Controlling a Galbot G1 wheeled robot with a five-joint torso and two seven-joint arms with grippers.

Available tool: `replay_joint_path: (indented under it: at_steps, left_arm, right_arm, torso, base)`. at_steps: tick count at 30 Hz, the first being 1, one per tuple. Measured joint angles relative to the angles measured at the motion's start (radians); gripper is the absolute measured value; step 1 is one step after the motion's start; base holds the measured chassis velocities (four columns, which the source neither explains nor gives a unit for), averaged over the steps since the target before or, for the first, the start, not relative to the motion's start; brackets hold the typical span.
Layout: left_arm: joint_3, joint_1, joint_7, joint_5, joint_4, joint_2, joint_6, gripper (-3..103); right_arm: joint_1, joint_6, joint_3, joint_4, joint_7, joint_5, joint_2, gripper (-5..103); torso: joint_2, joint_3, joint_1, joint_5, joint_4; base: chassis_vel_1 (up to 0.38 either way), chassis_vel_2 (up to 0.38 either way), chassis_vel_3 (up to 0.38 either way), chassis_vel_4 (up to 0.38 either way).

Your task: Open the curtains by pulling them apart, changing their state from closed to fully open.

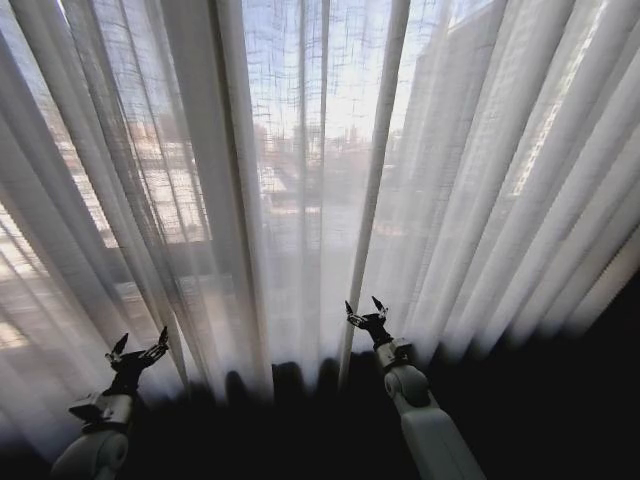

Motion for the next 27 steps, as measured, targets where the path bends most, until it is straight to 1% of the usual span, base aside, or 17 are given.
replay_joint_path:
  at_steps: [4,5,7,9,12,13,15,16,18,19,21,22,23,24,27]
  left_arm:
    - [0.000,0.000,0.000,0.000,0.000,0.000,0.000,100]
    - [0.000,0.000,0.000,0.000,0.000,0.000,0.000,100]
    - [0.000,0.000,0.000,0.000,0.000,0.000,0.000,100]
    - [0.000,0.000,0.000,0.000,0.000,0.000,0.000,100]
    - [0.000,0.000,0.000,0.000,0.000,0.000,0.000,100]
    - [0.000,0.000,0.000,0.000,0.000,0.000,0.000,100]
    - [0.000,0.000,0.000,0.000,0.000,0.000,0.000,100]
    - [0.000,0.000,0.000,0.000,0.000,0.000,0.000,100]
    - [0.000,0.000,0.000,0.000,0.000,0.000,0.000,100]
    - [0.000,0.000,0.000,0.000,0.000,0.000,0.000,100]
    - [0.000,0.000,0.000,0.000,0.000,0.000,0.000,100]
    - [0.000,0.000,0.000,0.000,0.000,0.000,0.000,100]
    - [0.000,0.000,0.000,0.000,0.000,0.000,0.000,100]
    - [0.000,0.000,0.000,0.000,0.000,0.000,0.000,100]
    - [0.000,0.000,0.000,0.000,0.000,0.000,0.000,100]
  right_arm:
    - [0.031,0.009,-0.010,-0.042,0.000,-0.005,0.016,100]
    - [0.062,0.018,-0.018,-0.079,0.003,-0.017,0.029,100]
    - [0.076,0.020,-0.022,-0.096,0.006,-0.024,0.034,100]
    - [0.122,0.025,-0.031,-0.145,0.012,-0.039,0.048,100]
    - [0.152,0.030,-0.035,-0.173,0.016,-0.046,0.056,100]
    - [0.158,0.031,-0.035,-0.178,0.018,-0.048,0.058,103]
    - [0.172,0.036,-0.036,-0.197,0.024,-0.054,0.061,95]
    - [0.172,0.036,-0.036,-0.197,0.024,-0.054,0.061,95]
    - [0.174,0.042,-0.037,-0.199,0.021,-0.055,0.061,84]
    - [0.172,0.043,-0.037,-0.199,0.020,-0.055,0.061,84]
    - [0.167,0.045,-0.039,-0.197,0.018,-0.055,0.061,73]
    - [0.167,0.045,-0.039,-0.197,0.018,-0.055,0.061,73]
    - [0.164,0.046,-0.040,-0.195,0.017,-0.055,0.061,68]
    - [0.163,0.047,-0.040,-0.194,0.017,-0.055,0.061,68]
    - [0.153,0.049,-0.041,-0.186,0.016,-0.058,0.063,51]
  torso:
    - [0.000,0.000,0.000,0.0001,0.0002]
    - [0.000,0.000,0.000,0.0001,0.0004]
    - [0.000,0.000,0.000,0.0001,0.0005]
    - [0.000,0.000,0.000,0.0001,0.0002]
    - [0.000,0.000,0.000,0.0000,0.0004]
    - [0.000,0.000,0.000,0.0000,0.0005]
    - [0.000,0.000,0.000,0.0000,0.0003]
    - [0.000,0.000,0.000,0.0000,0.0003]
    - [0.000,0.000,0.000,0.0000,0.0001]
    - [0.000,0.000,0.000,0.0000,0.0002]
    - [0.000,0.000,0.000,0.0000,0.0001]
    - [0.000,0.000,0.000,0.0000,0.0001]
    - [0.000,0.000,0.000,0.0000,0.0001]
    - [0.000,0.000,0.000,0.0000,0.0001]
    - [0.000,0.000,0.000,0.0000,0.0002]
  base:
    - [0.000,0.000,0.000,0.000]
    - [0.000,0.000,0.000,0.000]
    - [0.000,0.000,0.000,0.000]
    - [0.000,0.000,0.000,0.000]
    - [0.000,0.000,0.000,0.000]
    - [0.000,0.000,0.000,0.000]
    - [0.000,0.000,0.000,0.000]
    - [0.000,0.000,0.000,0.000]
    - [0.000,0.000,0.000,0.000]
    - [0.000,0.000,0.000,0.000]
    - [0.000,0.000,0.000,0.000]
    - [0.000,0.000,0.000,0.000]
    - [0.000,0.000,0.000,0.000]
    - [0.000,0.000,0.000,0.000]
    - [0.000,0.000,0.000,0.000]
